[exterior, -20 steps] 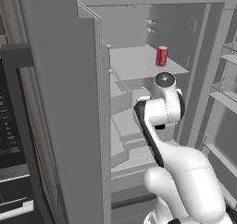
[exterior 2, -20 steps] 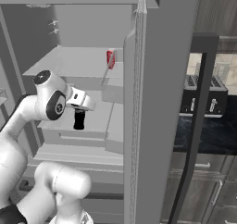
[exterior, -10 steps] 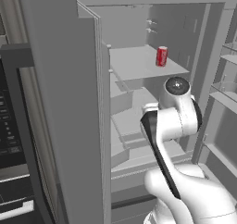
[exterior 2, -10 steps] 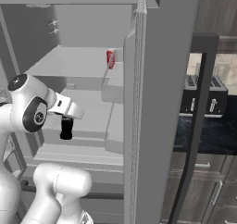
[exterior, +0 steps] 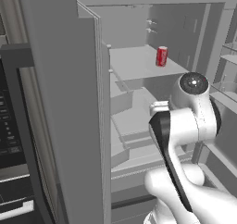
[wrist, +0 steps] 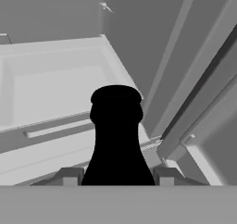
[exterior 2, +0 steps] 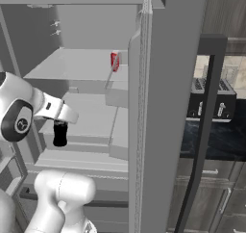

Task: Open the fridge, grab two sodas, and place both sodas inside the bowl with ice on the dining counter.

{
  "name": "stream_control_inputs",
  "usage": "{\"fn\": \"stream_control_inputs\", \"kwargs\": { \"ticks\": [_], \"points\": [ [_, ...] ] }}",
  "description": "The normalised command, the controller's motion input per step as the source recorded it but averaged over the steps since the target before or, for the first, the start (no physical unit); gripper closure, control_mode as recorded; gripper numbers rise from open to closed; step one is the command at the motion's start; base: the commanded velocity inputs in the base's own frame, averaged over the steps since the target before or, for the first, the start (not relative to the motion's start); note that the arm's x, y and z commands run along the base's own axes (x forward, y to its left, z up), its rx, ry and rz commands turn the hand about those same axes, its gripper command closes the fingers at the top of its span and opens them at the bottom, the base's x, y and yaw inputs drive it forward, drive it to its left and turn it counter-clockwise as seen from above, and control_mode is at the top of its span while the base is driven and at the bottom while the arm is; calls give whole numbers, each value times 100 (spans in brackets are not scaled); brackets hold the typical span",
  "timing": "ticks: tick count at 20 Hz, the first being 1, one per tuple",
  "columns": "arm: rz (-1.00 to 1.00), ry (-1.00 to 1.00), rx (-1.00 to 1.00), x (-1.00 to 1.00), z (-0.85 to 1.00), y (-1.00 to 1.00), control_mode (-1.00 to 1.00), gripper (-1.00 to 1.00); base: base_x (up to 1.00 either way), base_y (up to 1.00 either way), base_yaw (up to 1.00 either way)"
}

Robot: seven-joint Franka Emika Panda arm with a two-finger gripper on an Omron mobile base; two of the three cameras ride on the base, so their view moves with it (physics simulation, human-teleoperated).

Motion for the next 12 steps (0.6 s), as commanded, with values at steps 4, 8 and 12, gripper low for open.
{"fn": "stream_control_inputs", "kwargs": {
  "ticks": [4,8,12],
  "points": [
    [1,0,0,-34,28,1,-100,100,0,0,0],
    [0,0,0,-34,-3,0,-100,100,0,0,0],
    [0,2,0,-10,-19,0,-100,100,0,0,0]
  ]
}}
